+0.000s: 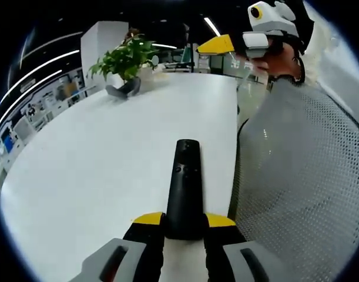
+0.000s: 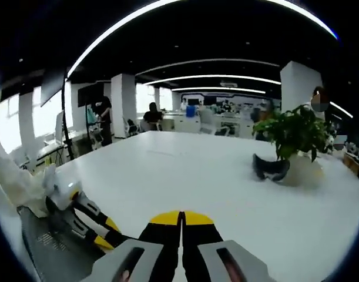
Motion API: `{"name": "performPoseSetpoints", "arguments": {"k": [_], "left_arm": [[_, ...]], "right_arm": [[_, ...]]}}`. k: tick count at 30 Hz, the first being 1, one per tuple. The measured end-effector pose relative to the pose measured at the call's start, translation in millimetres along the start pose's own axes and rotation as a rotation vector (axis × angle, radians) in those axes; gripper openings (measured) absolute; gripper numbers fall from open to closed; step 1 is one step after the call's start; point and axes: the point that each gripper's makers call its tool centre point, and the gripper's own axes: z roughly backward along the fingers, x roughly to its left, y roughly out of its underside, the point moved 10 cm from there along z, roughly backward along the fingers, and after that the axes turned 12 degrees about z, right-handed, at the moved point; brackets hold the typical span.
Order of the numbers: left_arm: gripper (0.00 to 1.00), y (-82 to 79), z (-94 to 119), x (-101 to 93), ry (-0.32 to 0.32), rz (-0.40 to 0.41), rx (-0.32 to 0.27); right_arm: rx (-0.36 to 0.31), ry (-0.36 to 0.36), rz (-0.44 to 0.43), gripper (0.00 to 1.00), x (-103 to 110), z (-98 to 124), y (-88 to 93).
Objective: Press the specified remote control buttons in sequence, fully releasing each button before pressing the next.
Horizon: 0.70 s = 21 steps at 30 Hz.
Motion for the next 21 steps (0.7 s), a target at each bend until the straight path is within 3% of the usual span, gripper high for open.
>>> {"name": "performPoseSetpoints", "arguments": {"k": [6, 10, 15, 18, 21], "left_arm": [[0.25, -4.7, -3, 7.3, 0.006, -0.016, 0.027], [0.25, -7.0, -6, 12.9, 0.014, -0.034, 0.042], [0.25, -9.8, -7, 17.7, 0.02, -0.038, 0.04], [0.25, -10.3, -8, 16.1, 0.026, -0.049, 0.048], [0.25, -11.6, -7, 17.5, 0.03, -0.055, 0.06]], "right_arm": [[-0.061, 0.016, 0.007, 0.0, 0, 2, -3.9], [-0.077, 0.034, 0.035, 0.08, 0, 2, -5.7], [-0.125, 0.087, 0.056, 0.26, -3, 4, -8.1], [-0.214, 0.155, 0.065, 0.51, -7, 5, -13.5], [-0.21, 0.203, 0.054, 0.62, -10, 4, -12.2]]}}
